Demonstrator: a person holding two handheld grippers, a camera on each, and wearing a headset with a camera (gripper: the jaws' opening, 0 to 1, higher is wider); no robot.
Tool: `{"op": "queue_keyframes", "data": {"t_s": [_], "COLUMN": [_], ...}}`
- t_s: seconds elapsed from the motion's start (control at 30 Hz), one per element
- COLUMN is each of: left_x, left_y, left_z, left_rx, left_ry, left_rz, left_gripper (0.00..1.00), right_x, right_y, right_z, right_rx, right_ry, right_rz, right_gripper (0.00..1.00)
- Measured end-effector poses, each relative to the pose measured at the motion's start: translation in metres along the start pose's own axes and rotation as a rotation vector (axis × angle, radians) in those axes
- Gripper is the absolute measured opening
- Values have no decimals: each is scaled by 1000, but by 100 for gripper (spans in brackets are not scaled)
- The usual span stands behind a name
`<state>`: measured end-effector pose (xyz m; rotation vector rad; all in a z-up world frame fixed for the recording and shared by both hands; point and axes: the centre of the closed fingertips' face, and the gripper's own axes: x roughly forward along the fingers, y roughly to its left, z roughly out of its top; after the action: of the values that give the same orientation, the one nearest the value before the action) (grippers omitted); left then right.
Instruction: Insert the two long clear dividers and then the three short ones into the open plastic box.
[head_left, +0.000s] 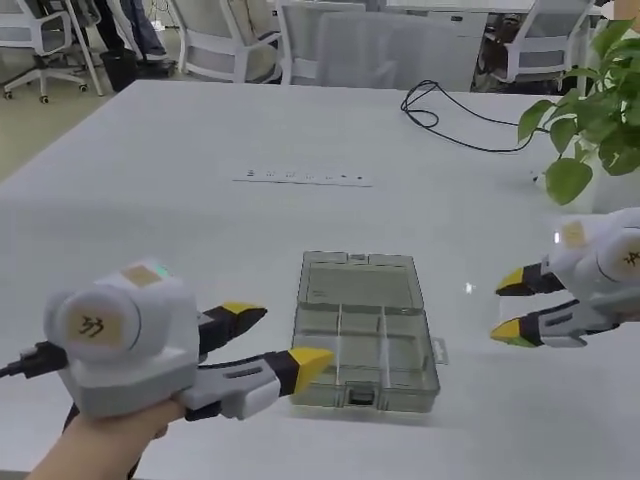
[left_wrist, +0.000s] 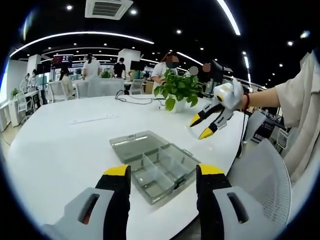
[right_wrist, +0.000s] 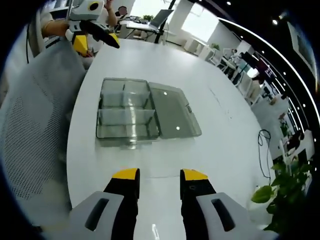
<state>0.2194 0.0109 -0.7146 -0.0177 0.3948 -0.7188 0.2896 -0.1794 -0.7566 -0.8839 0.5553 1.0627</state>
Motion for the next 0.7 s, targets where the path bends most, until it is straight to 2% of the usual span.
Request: {"op": "queue_keyframes", "data": {"t_s": [0.13,0.2,0.23,0.3,0.47,0.5,0.7], "left_x": [2,3,3,4,5,5,1], "left_y": [-1,-3,-3,-5,-8,-9,-11], "left_z": [0,2,3,7,19,22,29], "left_rx": [-5,-13,-17,-36,-118,-142,-183], "left_ry": [-2,-10,-13,-35,-102,-112,-141], "left_rz": [-7,-13,-15,-22,-57,-71,-102], "left_gripper": [47,46,45,44,39,38,34], "right_x": [0,5,4,8,7,6,3], "right_y": [1,-1,0,-5,4,8,22], "right_z": [29,36,45,50,78,88,123], "right_rx": [-50,-61,-73,-87,-124,-133,-166], "right_ry": [-63,-97,-114,-136,-190,-209,-277], "right_rz": [-26,-38,-43,-46,-32,-29,-17], "right_gripper": [33,33,33,33,33,33,33]}}
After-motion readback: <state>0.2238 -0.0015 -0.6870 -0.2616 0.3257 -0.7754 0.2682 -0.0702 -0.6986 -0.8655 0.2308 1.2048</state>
